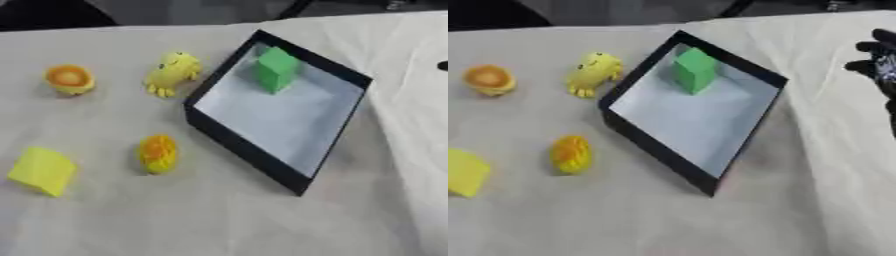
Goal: Pick up objects on the table and place them in the box.
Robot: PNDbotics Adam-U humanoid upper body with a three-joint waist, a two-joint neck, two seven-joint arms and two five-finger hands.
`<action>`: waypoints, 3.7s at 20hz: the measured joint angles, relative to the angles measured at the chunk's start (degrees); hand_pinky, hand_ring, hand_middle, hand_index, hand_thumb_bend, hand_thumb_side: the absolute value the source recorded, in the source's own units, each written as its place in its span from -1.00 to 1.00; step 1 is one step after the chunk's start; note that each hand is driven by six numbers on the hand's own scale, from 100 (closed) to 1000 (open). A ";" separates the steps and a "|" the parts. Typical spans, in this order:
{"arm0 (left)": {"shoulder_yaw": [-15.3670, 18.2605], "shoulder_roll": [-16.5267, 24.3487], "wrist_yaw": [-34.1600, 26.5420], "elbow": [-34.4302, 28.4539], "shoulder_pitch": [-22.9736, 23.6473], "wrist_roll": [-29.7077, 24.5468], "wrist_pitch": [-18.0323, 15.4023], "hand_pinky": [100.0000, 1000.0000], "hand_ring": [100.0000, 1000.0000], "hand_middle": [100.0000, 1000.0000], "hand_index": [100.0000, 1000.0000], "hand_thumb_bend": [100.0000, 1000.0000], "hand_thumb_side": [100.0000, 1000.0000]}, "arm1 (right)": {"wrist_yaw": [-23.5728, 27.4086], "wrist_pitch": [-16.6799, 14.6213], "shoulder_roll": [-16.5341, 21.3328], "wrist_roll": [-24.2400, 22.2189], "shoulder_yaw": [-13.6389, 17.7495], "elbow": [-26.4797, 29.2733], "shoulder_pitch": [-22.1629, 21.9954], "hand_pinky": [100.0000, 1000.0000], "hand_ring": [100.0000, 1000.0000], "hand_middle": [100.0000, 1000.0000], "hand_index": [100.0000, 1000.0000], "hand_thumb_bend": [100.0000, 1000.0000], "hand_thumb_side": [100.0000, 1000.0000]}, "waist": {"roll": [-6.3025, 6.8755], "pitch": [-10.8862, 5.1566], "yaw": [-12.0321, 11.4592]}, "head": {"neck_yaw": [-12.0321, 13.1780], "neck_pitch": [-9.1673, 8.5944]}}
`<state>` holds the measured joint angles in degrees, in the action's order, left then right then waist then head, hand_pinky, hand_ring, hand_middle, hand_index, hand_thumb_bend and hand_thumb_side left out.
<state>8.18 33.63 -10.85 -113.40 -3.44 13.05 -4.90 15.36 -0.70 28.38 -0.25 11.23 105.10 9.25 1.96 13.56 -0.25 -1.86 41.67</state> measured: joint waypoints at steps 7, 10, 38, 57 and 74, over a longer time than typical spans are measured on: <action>-0.57 10.56 5.50 -0.07 1.43 -5.83 -0.16 0.70 0.48 0.61 0.75 -0.82 0.33 | 0.00 -0.08 0.51 0.07 0.02 0.00 -0.65 0.73 0.30 0.45 0.72 -1.00 0.08 | 0.00 -0.36 -0.48 | 1.11 0.21; -0.77 16.64 10.11 -0.22 1.38 -11.72 -0.39 0.68 0.52 0.62 0.74 -0.79 0.31 | 0.00 -0.23 0.77 0.21 0.02 0.00 -0.79 0.73 0.30 0.45 0.72 -1.00 0.08 | 0.00 -0.36 -0.65 | 0.92 0.56; -16.51 39.86 36.44 2.83 -8.63 -44.32 -10.36 0.71 0.73 0.62 0.73 0.14 -1.00 | -0.54 -0.39 2.11 -0.18 -0.43 0.00 -1.68 0.73 0.30 0.45 0.72 -1.00 0.10 | 0.36 -0.36 -1.09 | -1.62 -0.93; -20.93 34.90 27.00 17.72 -17.41 -46.77 -11.69 0.74 0.67 0.59 0.72 -0.09 -1.00 | -0.73 -0.34 2.11 -0.59 -0.71 -0.03 -1.66 0.73 0.30 0.45 0.72 -1.00 0.10 | 0.36 -0.36 -0.48 | 1.45 -1.47; -23.72 32.32 25.20 21.32 -21.99 -53.58 -11.95 0.75 0.69 0.63 0.73 0.18 -0.77 | -0.73 -0.30 2.11 -0.77 -0.89 -0.04 -1.22 0.73 0.29 0.45 0.72 -1.00 0.11 | 0.36 -0.36 0.28 | 2.39 -1.52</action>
<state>-15.54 65.95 14.35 -92.09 -25.44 -40.53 -16.85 14.63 -1.00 30.50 -1.03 10.34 105.06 8.03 2.32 13.19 0.03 0.53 40.16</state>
